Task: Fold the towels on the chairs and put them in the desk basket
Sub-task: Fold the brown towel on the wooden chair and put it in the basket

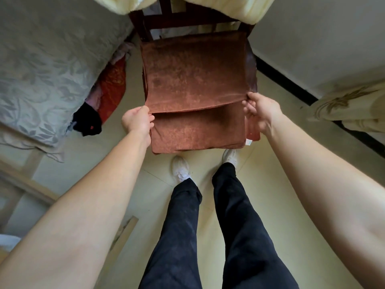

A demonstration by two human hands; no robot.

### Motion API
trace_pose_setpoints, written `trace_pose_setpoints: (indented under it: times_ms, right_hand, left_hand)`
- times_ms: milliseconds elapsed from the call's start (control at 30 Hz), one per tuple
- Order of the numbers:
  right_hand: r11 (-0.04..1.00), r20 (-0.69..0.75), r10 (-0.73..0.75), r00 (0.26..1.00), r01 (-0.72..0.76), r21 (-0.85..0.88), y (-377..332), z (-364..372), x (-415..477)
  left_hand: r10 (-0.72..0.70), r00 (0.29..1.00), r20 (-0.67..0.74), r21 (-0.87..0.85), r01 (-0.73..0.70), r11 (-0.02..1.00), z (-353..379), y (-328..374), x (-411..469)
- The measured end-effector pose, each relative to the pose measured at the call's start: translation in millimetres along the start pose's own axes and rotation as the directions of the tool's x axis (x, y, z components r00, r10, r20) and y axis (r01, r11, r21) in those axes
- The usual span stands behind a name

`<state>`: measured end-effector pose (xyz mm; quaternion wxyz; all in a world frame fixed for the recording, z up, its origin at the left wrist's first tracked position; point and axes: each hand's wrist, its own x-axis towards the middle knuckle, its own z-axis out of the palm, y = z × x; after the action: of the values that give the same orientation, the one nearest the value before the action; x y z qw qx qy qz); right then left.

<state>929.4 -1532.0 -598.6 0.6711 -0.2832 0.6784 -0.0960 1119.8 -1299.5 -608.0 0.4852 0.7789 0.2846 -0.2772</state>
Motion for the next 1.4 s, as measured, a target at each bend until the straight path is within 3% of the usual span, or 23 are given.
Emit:
trace_pose_setpoints:
  times_ms: [167, 267, 367, 467, 600, 767, 900, 1033, 1167, 1400]
  right_hand:
    - [0.99, 0.025, -0.117, 0.993, 0.115, 0.08, -28.5, -4.2, -44.4]
    - [0.987, -0.031, -0.14, 0.99, 0.142, 0.071, -25.0, -14.9, -65.8]
    - [0.99, -0.102, -0.12, 0.988, 0.11, -0.093, -1.6, -27.4, -73.8]
    - [0.96, -0.153, -0.075, 0.985, 0.03, -0.279, 38.3, -41.9, -61.6]
    - [0.827, -0.113, -0.068, 0.991, -0.008, -0.562, 94.6, -61.3, -21.1]
    - [0.778, -0.159, -0.132, 0.978, 0.003, -0.628, 125.9, -75.6, 7.6]
    - [0.753, -0.155, -0.16, 0.975, 0.019, -0.658, 131.7, -81.3, 15.6]
    - [0.815, -0.056, -0.082, 0.995, 0.035, -0.579, 136.0, -73.4, 14.0]
    - [0.84, -0.031, -0.109, 0.994, 0.076, -0.537, 135.3, -67.9, 17.4]
    - [0.83, -0.117, 0.09, 0.989, -0.139, -0.539, 133.9, -68.9, 24.6]
  left_hand:
    - [0.123, 0.992, 0.021, -0.03, -0.122, 0.992, -19.0, 45.3, -32.5]
    - [0.176, 0.983, -0.043, 0.042, -0.174, 0.984, -29.2, 43.5, -55.4]
    - [0.204, 0.974, -0.099, 0.185, -0.183, 0.966, -41.1, 17.6, -66.2]
    - [0.126, 0.986, -0.107, 0.324, -0.085, 0.942, -48.4, -28.7, -54.6]
    - [0.019, 1.0, -0.006, 0.458, -0.014, 0.889, -49.3, -93.6, -22.8]
    - [0.035, 0.998, -0.05, 0.517, -0.004, 0.856, -41.7, -125.7, -10.0]
    - [0.004, 0.997, -0.075, 0.508, 0.035, 0.861, -37.9, -130.7, -5.8]
    - [-0.206, 0.977, 0.054, 0.292, 0.182, 0.939, -34.3, -132.4, -3.2]
    - [-0.276, 0.958, 0.081, 0.206, 0.254, 0.945, -34.0, -131.5, 3.9]
    - [-0.299, 0.954, 0.019, 0.234, 0.286, 0.929, -33.2, -133.8, 6.9]
